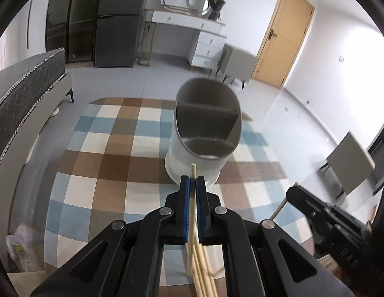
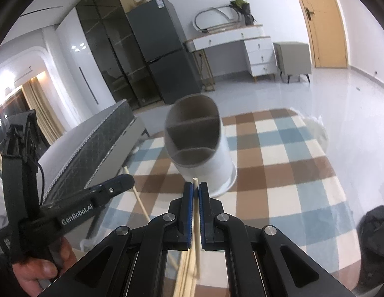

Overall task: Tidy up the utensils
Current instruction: 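Lift the chopstick with the right tool and carry it above the holder, then lower the chopstick into the holder and open the right tool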

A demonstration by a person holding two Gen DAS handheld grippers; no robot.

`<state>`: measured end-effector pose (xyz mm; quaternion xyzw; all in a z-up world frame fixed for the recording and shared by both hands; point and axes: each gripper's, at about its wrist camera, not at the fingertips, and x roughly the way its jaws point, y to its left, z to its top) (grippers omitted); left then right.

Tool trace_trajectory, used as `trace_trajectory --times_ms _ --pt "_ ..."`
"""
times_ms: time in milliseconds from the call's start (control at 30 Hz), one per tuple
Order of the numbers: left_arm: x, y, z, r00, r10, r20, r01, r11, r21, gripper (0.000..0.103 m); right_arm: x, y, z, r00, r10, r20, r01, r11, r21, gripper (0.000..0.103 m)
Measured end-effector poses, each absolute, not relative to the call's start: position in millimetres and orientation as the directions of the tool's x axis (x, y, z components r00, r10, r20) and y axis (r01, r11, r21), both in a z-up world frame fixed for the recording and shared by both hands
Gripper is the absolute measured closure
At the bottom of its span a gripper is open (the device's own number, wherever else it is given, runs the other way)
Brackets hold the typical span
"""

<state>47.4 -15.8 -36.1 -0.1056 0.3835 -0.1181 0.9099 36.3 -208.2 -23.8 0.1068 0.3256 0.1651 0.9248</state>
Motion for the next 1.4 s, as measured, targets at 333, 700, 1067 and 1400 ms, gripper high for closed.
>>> trace_trajectory --times_ms 333,700,1067,1400 --pt "38.1 -12.4 -22.5 0.691 -0.324 -0.646 0.18 0.943 -0.281 0.103 11.6 -193.5 0.0 0.783 0.352 -0.513 -0.267 0.935 0.233 0.099" --pt "31.3 -25.1 9.3 0.691 -0.328 -0.644 0.231 0.945 -0.233 0.103 10.3 -205.4 22.3 0.807 0.356 -0.472 -0.265 0.931 0.25 0.099" --pt "73.6 -15.2 76.9 0.729 -0.345 -0.591 0.227 0.937 -0.266 0.103 50.1 -218.6 88.1 0.849 0.359 -0.387 -0.298 0.931 0.21 0.099" --pt "135.8 -13.3 123.6 0.792 -0.346 -0.503 0.235 0.933 -0.272 0.103 114.2 -200.3 138.1 0.865 0.388 -0.318 -0.367 0.922 0.127 0.099"
